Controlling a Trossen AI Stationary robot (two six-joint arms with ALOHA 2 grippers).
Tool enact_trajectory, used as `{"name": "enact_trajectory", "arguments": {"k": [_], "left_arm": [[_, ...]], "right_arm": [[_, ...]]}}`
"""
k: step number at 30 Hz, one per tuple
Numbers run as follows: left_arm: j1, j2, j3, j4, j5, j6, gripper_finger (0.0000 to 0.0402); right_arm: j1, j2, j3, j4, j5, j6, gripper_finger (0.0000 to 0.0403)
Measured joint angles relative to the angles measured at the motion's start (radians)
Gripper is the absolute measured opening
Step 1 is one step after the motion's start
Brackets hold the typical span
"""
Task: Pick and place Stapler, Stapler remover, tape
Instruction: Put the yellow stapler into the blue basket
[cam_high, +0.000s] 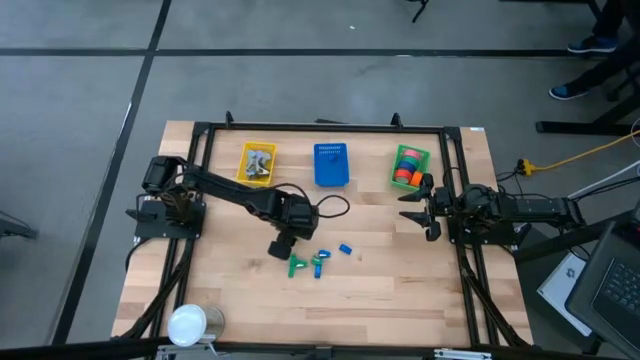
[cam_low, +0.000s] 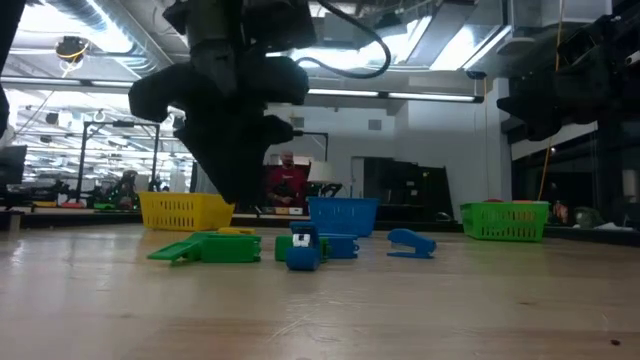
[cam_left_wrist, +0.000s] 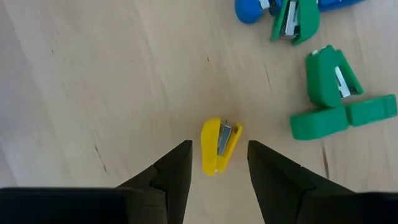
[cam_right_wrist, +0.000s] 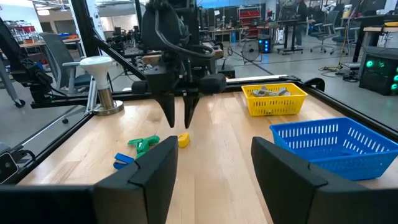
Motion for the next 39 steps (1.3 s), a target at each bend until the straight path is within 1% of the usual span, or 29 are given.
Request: {"name": "enact_trajectory", "arguments": {"k": [6, 9, 12, 14, 17, 20, 29, 34, 39], "left_arm": [[-0.005, 0.0, -0.042, 0.042, -0.002, 0.051, 0.0153], [-0.012, 0.0, -0.09, 0.107, -0.011, 0.091, 0.0153], [-0.02, 0.0, -0.13, 0.208, -0.052, 0.105, 0.0153], [-0.021, 0.001, -0.141, 0.235, -0.073, 0.106, 0.0153], [-0.024, 0.012, -0.141, 0.239, -0.073, 0.126, 0.0153], [-0.026, 0.012, -0.142, 0.228, -0.044, 0.15, 0.0153], [-0.021, 0.012, -0.142, 0.214, -0.04, 0.104, 0.0147], [-0.021, 0.012, -0.142, 0.205, -0.039, 0.076, 0.0128], [-0.02, 0.012, -0.142, 0.2, -0.042, 0.049, 0.0094]], "right_arm": [[0.0, 0.0, 0.0, 0.0, 0.0, 0.0, 0.021], [0.0, 0.0, 0.0, 0.0, 0.0, 0.0, 0.021], [0.0, 0.0, 0.0, 0.0, 0.0, 0.0, 0.021], [0.0, 0.0, 0.0, 0.0, 0.0, 0.0, 0.021], [0.0, 0.0, 0.0, 0.0, 0.0, 0.0, 0.021], [0.0, 0.0, 0.0, 0.0, 0.0, 0.0, 0.021], [0.0, 0.0, 0.0, 0.0, 0.0, 0.0, 0.021], [0.0, 0.0, 0.0, 0.0, 0.0, 0.0, 0.021], [0.0, 0.0, 0.0, 0.0, 0.0, 0.0, 0.021]]}}
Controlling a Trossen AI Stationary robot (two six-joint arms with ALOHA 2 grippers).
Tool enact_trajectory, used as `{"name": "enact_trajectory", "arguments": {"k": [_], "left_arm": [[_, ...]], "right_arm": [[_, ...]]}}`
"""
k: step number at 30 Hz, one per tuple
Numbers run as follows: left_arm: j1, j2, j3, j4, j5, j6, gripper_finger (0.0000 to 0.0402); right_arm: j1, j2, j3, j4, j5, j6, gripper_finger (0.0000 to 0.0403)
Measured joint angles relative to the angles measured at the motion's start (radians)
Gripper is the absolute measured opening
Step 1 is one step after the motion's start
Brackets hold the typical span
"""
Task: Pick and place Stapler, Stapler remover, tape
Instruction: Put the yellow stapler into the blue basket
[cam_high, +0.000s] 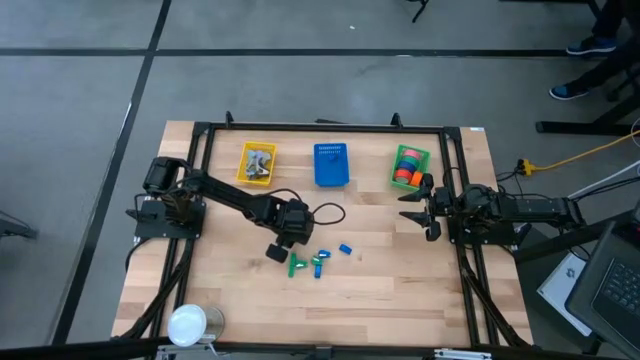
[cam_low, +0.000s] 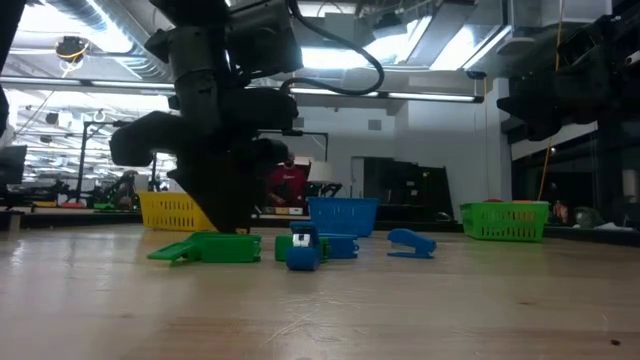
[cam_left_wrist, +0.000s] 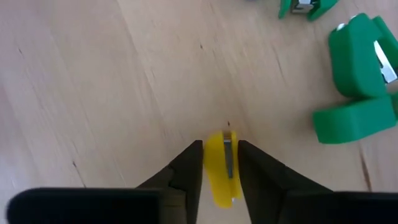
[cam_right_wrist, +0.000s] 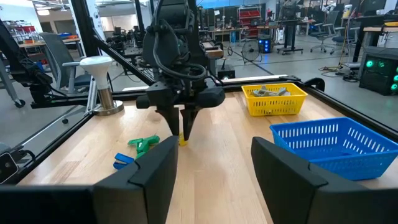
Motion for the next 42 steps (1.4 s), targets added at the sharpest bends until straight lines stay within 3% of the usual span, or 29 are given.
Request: {"name": "enact_trajectory", "arguments": {"k": [8, 19, 27, 42], "left_arm": [[0.01, 0.026, 0.006, -0.005, -0.004, -0.027, 0.0047], [0.036, -0.01, 0.091, -0.012, -0.096, 0.027, 0.0048], [0.103, -0.018, 0.196, -0.006, -0.079, 0.085, 0.0049], [0.27, -0.018, 0.272, 0.227, -0.076, 0.213, 0.0049]], "right_arm": [[0.0, 0.0, 0.0, 0.0, 0.0, 0.0, 0.021], [0.0, 0.0, 0.0, 0.0, 0.0, 0.0, 0.0211], [0.0, 0.0, 0.0, 0.0, 0.0, 0.0, 0.0211], [0.0, 0.0, 0.0, 0.0, 0.0, 0.0, 0.0211]]}}
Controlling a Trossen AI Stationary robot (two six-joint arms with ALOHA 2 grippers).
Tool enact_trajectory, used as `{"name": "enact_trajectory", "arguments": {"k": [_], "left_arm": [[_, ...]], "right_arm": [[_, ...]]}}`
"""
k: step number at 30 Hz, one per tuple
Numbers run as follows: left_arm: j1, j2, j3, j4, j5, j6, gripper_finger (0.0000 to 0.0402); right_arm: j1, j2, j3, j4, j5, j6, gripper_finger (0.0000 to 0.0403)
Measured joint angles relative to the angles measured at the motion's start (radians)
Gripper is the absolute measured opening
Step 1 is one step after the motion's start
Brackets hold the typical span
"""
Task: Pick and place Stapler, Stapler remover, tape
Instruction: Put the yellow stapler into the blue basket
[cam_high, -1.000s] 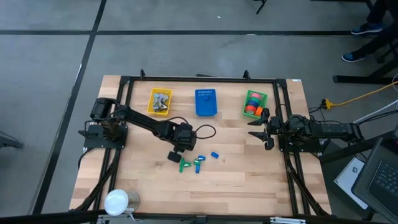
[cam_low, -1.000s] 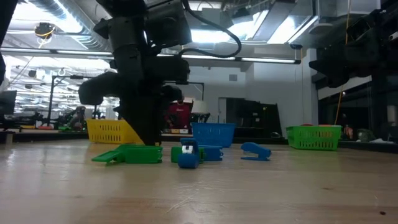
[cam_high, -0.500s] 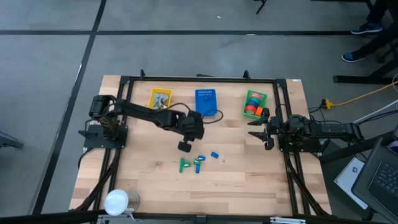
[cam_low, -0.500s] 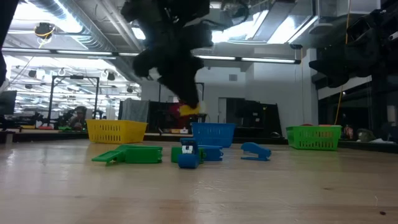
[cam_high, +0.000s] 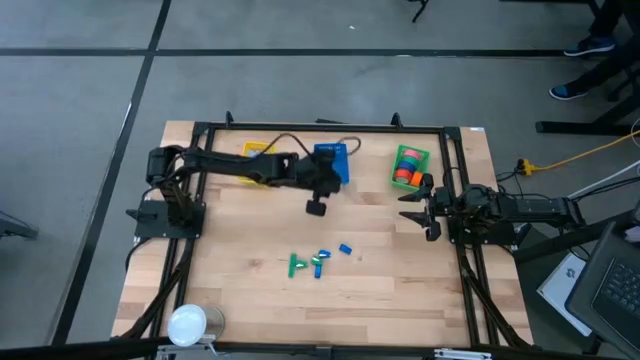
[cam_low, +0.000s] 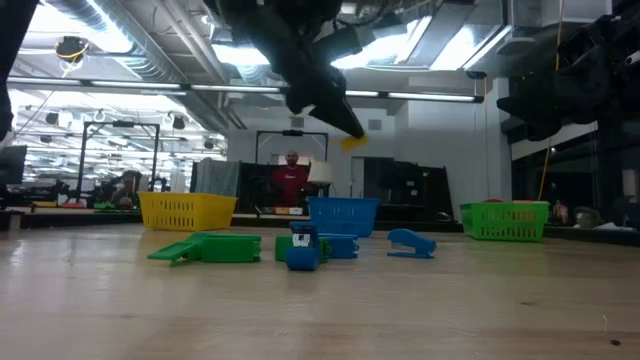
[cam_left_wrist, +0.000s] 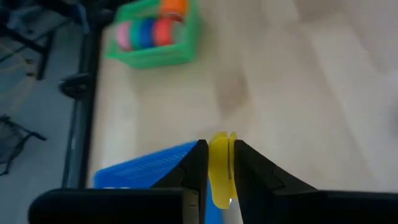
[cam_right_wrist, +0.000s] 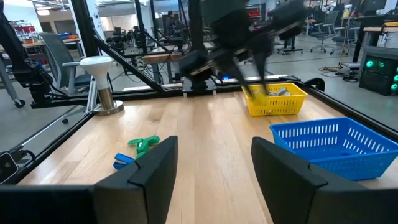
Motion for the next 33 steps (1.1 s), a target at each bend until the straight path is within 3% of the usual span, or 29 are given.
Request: {"name": "enact_trajectory", "arguments": {"k": [20, 33], "left_arm": [[0.21, 0.036, 0.003, 0.255, 0.082, -0.02, 0.0049], [0.274, 0.181, 0.0, 0.247, 0.069, -0.124, 0.005]], "right_arm": [[0.0, 0.0, 0.0, 0.0, 0.0, 0.0, 0.0211], [0.0, 0.0, 0.0, 0.0, 0.0, 0.0, 0.021]]}}
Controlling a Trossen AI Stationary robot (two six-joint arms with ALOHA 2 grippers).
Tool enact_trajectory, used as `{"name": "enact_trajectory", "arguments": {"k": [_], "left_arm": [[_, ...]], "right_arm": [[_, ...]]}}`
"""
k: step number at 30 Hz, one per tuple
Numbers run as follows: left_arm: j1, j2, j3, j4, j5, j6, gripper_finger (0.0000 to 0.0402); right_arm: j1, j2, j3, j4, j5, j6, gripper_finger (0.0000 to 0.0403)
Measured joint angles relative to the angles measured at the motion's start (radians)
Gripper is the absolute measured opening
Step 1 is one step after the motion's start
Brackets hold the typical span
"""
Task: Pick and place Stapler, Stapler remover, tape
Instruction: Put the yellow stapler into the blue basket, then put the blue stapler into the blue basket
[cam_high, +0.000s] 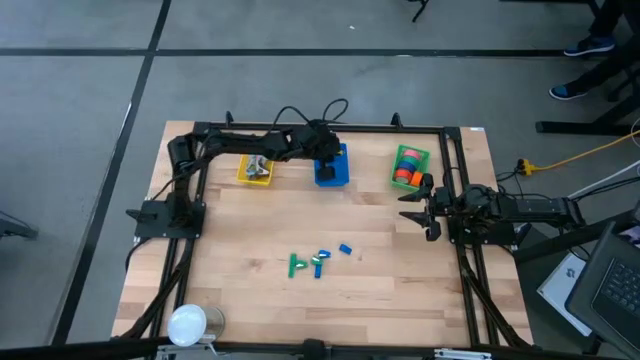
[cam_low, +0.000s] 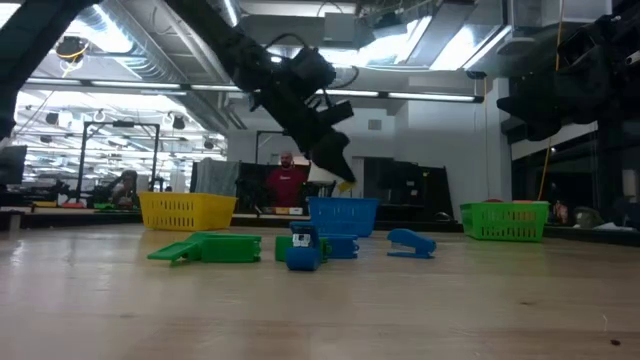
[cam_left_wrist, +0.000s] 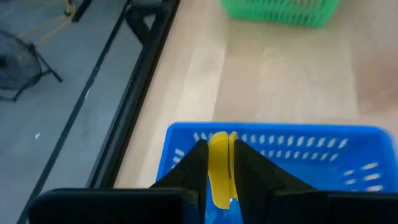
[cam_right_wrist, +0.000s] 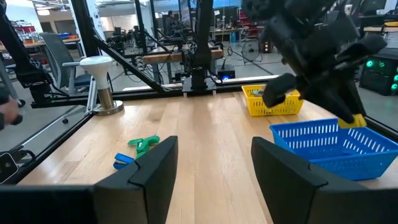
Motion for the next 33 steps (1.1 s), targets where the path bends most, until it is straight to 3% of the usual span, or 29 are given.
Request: {"name": "enact_trajectory", "arguments": {"k": [8, 20, 33], "left_arm": [[0.025, 0.033, 0.001, -0.055, -0.101, -0.018, 0.0055], [0.035, 0.033, 0.001, -0.09, -0.087, -0.064, 0.0095], [0.018, -0.015, 0.001, -0.096, -0.108, -0.063, 0.0167]], "right_arm": [[0.0, 0.0, 0.0, 0.0, 0.0, 0.0, 0.021], [0.0, 0.0, 0.0, 0.0, 0.0, 0.0, 0.021], [0.0, 0.0, 0.0, 0.0, 0.0, 0.0, 0.021]]}}
